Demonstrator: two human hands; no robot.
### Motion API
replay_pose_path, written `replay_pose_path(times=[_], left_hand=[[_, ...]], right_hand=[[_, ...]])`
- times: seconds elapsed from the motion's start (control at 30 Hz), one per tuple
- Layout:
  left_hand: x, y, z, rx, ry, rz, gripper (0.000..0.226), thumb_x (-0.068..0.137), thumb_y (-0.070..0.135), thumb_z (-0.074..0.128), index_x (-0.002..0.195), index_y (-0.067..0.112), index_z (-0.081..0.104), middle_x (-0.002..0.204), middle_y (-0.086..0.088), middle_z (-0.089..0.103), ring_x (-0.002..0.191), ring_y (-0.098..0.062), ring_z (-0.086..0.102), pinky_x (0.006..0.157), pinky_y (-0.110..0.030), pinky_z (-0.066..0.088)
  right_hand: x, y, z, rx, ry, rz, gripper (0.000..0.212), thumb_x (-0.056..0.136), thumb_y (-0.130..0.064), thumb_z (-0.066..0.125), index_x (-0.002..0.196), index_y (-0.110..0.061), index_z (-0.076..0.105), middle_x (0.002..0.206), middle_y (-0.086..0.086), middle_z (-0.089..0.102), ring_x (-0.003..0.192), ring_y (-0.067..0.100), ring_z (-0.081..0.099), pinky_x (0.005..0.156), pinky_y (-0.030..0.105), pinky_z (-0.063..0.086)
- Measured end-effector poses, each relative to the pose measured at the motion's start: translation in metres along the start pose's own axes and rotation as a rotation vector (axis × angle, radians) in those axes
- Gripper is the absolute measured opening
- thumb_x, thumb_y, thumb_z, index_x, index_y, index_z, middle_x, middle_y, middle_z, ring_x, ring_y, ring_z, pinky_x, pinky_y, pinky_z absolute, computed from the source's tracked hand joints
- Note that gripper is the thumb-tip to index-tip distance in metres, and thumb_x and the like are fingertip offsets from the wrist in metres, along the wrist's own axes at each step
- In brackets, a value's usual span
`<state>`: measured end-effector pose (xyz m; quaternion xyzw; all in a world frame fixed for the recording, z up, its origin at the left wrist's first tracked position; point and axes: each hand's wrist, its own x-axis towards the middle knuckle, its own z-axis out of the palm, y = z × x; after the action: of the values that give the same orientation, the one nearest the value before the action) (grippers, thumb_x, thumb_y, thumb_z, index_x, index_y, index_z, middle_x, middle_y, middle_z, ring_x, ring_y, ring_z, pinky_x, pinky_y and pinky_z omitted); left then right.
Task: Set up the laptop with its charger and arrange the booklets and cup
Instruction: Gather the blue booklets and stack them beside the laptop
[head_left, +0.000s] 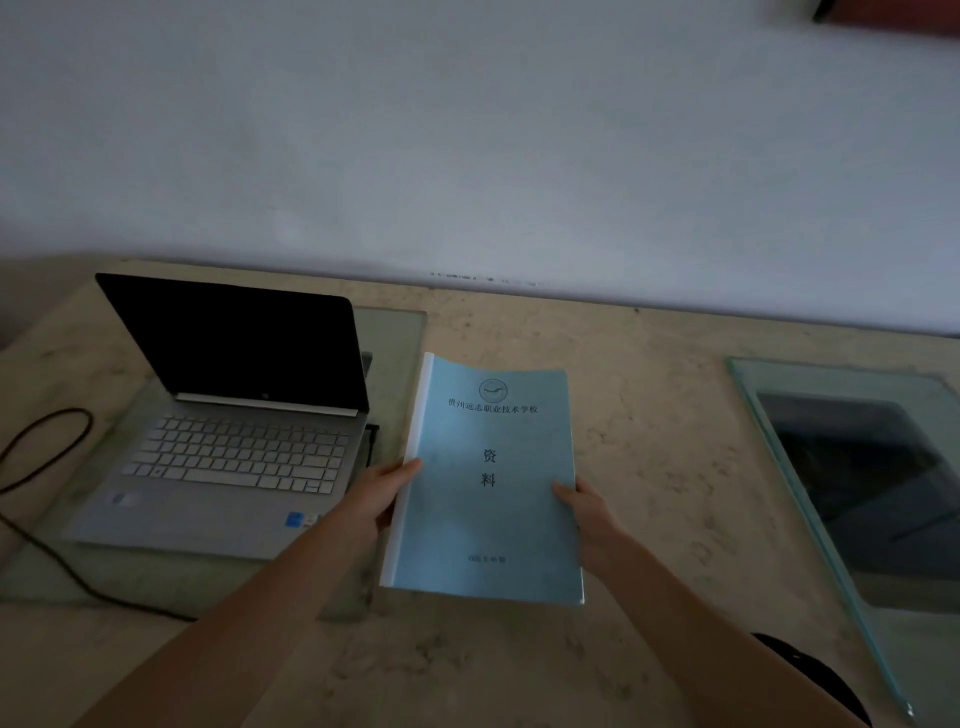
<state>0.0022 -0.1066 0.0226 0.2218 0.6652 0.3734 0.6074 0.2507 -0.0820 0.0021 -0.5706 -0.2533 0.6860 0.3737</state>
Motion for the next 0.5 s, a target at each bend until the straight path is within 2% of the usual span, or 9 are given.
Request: replay_pose_path(times=[0.07,0.2,0.3,0.43,0.5], left_hand=[[0.014,0.011,0.001,-0.006,0.012,-0.004,0.029,0.088,0.025,0.062,0.111,0.008,0.063,0.099,-0.009,0.067,0.091,-0.028,0.064,0.08,-0.037,0.052],[0.047,0.034,0.009,-0.037,0.038,-0.003,0.029,0.089,0.015,0.06,0.115,0.003,0.061,0.105,-0.015,0.065,0.081,-0.025,0.063,0.071,-0.032,0.051],[0.082,0.052,0.016,-0.042,0.073,-0.027,0.03,0.089,0.015,0.06,0.117,0.004,0.06,0.112,-0.017,0.064,0.084,-0.028,0.061,0.078,-0.036,0.05],[0.138,0.083,0.028,-0.008,0.104,-0.032,0.031,0.09,0.017,0.056,0.119,0.006,0.059,0.104,-0.015,0.064,0.09,-0.031,0.062,0.082,-0.041,0.051],[0.168,0.1,0.036,0.016,0.134,-0.012,0.028,0.09,0.015,0.056,0.115,0.004,0.06,0.094,-0.012,0.064,0.083,-0.029,0.063,0.072,-0.036,0.052]], right_hand=[[0.013,-0.009,0.006,-0.005,0.017,-0.006,0.026,0.097,-0.005,0.042,0.121,-0.002,0.053,0.103,0.016,0.065,0.084,0.033,0.063,0.072,0.046,0.052],[0.048,-0.031,0.017,-0.036,0.07,-0.009,0.028,0.096,-0.005,0.043,0.123,0.001,0.05,0.11,0.02,0.062,0.086,0.035,0.062,0.082,0.052,0.049],[0.082,-0.046,0.022,-0.064,0.092,0.003,0.028,0.097,-0.007,0.044,0.123,0.003,0.051,0.118,0.024,0.061,0.097,0.04,0.061,0.086,0.055,0.05],[0.14,-0.07,0.032,-0.072,0.11,0.002,0.027,0.097,-0.007,0.044,0.121,0.002,0.054,0.119,0.026,0.061,0.102,0.043,0.061,0.09,0.059,0.048],[0.175,-0.082,0.037,-0.085,0.14,0.005,0.027,0.096,-0.008,0.045,0.119,0.001,0.055,0.118,0.026,0.063,0.104,0.045,0.061,0.092,0.061,0.048]])
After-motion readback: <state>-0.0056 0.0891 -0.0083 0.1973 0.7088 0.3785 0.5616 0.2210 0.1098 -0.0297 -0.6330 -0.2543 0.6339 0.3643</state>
